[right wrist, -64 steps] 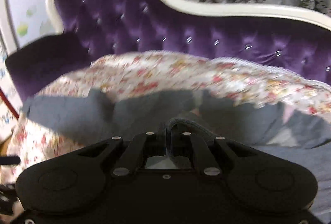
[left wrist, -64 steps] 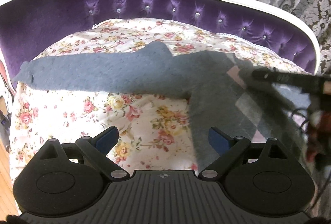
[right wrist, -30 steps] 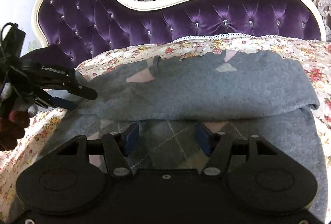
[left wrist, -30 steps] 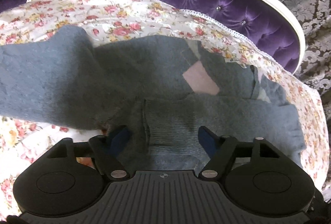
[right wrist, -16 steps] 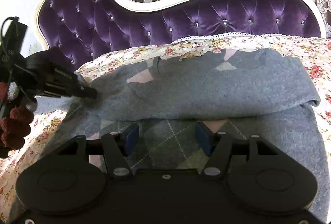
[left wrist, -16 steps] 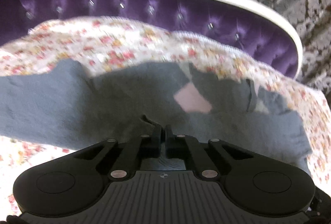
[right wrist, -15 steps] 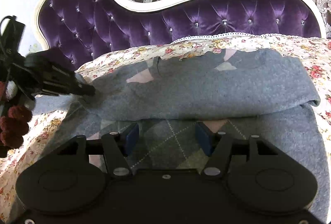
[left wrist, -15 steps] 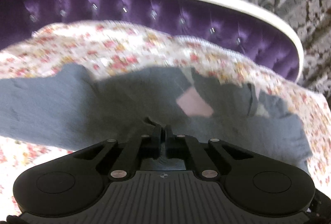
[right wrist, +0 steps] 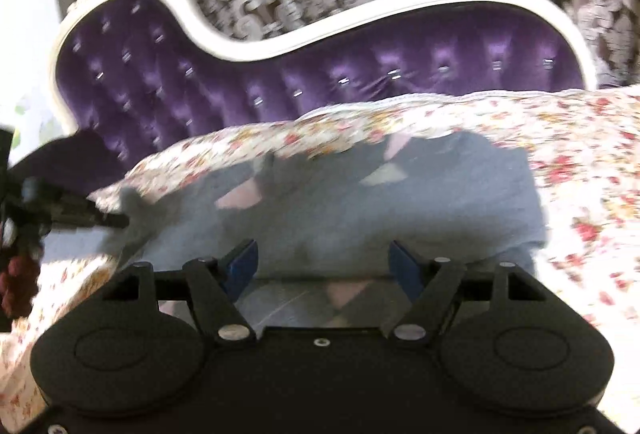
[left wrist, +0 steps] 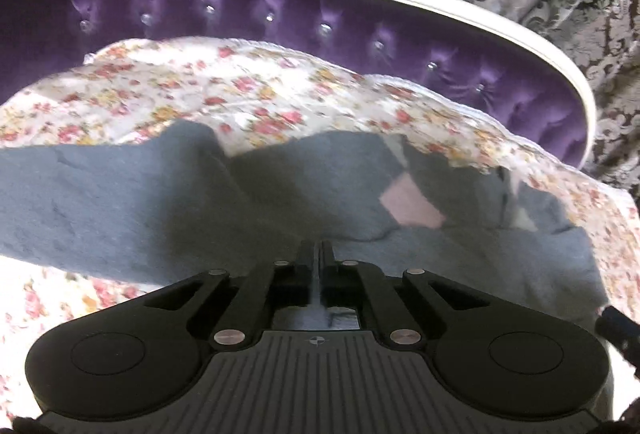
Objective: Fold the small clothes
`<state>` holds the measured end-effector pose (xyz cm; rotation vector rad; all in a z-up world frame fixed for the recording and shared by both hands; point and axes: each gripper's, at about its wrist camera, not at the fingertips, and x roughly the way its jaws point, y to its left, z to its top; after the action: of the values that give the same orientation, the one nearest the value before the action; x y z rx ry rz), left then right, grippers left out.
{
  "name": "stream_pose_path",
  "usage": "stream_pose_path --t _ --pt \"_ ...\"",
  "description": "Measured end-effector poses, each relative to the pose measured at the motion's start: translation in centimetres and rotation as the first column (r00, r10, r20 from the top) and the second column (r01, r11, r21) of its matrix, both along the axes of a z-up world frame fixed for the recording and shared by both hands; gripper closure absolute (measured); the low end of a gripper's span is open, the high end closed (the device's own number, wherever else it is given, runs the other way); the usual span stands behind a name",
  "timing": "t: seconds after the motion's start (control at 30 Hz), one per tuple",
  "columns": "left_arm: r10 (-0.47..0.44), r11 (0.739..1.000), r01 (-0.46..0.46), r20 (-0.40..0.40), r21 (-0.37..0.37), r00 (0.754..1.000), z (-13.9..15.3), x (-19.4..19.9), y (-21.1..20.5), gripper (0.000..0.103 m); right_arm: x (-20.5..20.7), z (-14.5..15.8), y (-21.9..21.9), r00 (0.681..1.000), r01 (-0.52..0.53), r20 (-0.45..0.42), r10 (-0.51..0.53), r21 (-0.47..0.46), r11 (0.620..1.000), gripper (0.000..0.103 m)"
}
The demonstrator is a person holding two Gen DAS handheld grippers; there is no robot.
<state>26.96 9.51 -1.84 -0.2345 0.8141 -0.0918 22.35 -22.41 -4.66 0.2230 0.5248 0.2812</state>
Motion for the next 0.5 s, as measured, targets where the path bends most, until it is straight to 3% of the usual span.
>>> stream_pose_path --t 0.1,0.13,0.5 --pt "-0.048 0.999 0.048 -0.018 0.019 0.999 -0.3 0.0 -1.0 0.072 0.0 0.4 -1.5 0.999 0.034 -0.002 -0.034 0.038 0.999 0.028" --pt "-0.059 0.998 0.059 -0.023 0.009 0.998 -0.4 0.0 -1.2 0.069 -0.1 0.4 -1.8 0.999 0.039 -0.005 -0.039 0.045 0.998 0.028" --pt "-0.068 0.994 0.057 -0.126 -0.091 0.990 -3.2 1.5 -1.4 0.068 -0.6 -0.1 -1.9 1.000 0.026 -0.016 -0.025 0.060 0.998 0.028"
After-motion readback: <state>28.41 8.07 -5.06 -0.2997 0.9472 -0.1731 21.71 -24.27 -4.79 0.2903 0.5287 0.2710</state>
